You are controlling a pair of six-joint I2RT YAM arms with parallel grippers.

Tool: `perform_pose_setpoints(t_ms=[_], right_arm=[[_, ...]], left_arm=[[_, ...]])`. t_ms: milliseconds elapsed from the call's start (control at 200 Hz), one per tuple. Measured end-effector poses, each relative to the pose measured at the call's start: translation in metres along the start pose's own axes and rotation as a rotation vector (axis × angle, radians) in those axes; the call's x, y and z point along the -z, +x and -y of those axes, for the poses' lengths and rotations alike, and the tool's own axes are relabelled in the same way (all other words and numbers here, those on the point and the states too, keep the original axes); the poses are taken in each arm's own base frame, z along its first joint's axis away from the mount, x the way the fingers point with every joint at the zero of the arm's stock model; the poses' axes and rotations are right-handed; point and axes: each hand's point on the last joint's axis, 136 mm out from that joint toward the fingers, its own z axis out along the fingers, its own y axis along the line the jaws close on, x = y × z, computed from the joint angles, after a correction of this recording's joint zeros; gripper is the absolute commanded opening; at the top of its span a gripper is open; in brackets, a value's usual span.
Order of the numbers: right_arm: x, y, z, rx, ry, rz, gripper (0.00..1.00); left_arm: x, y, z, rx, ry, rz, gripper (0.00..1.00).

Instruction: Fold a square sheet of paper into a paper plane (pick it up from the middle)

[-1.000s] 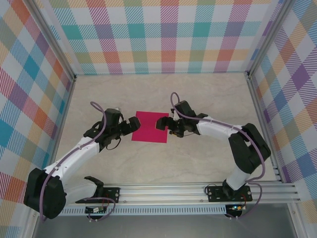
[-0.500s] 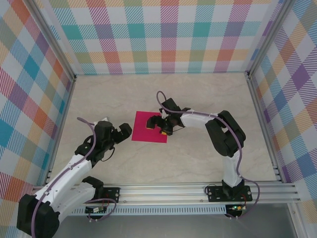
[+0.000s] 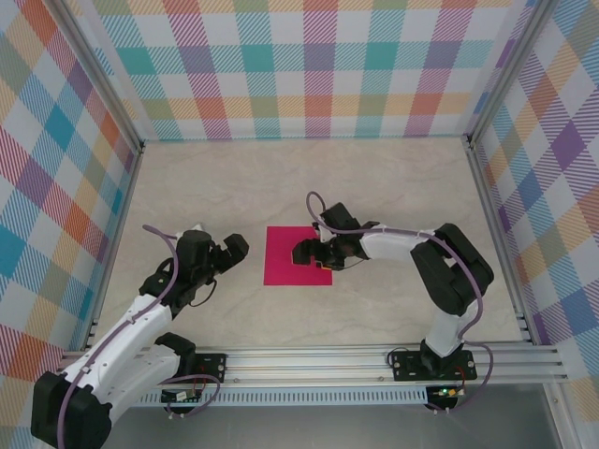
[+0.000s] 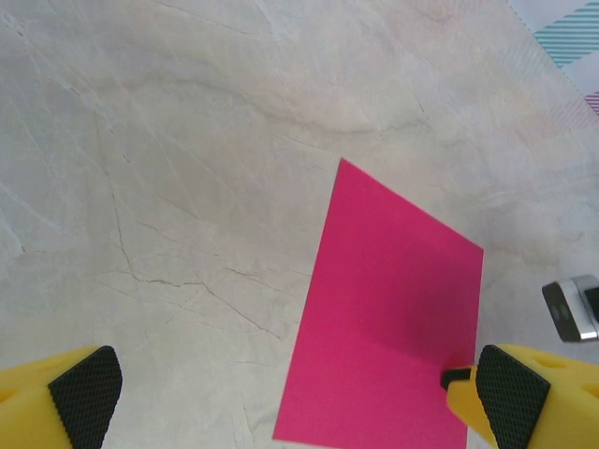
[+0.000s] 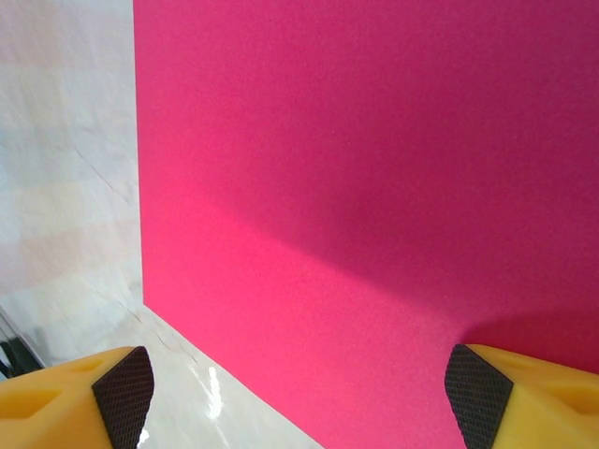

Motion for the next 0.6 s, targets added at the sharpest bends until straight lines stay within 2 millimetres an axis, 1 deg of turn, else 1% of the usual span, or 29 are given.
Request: perform_pose_setpoints(t_ms=[115,190,255,370,450,535,600], right_arm=[[0.01,0.008,0.011,-0.001,0.033,-0.029,0.85],[0.014,0.012,0.013,-0.009,0.044,-0.043,0.85],[0.016,0.013,0.013,-0.025,0.042,-0.048,0.85],[0.017,0.01,0.005,-0.061,0.026,-0.044,0.85],[0.014,-0.001,-0.008,-0.069,0.011,-0.027,0.85],[0.005,-0.01,-0.02,-0.069,-0.007,-0.017,0.85],[-0.005,-0.011,-0.022,-0.071,-0.005,-0.025,0.85]], left_arm=[[0.0,-0.003,0.008,-0.028,0.035,0.01,1.0],[-0.003,-0.004,0.013,-0.056,0.055,0.006,1.0],[-0.008,0.0,0.013,-0.083,0.053,-0.014,1.0],[-0.017,0.007,0.009,-0.116,0.029,-0.057,1.0],[-0.022,0.011,0.006,-0.127,0.011,-0.076,1.0],[-0.026,0.014,0.003,-0.138,0.001,-0.095,1.0],[-0.029,0.017,0.001,-0.146,-0.008,-0.109,1.0]])
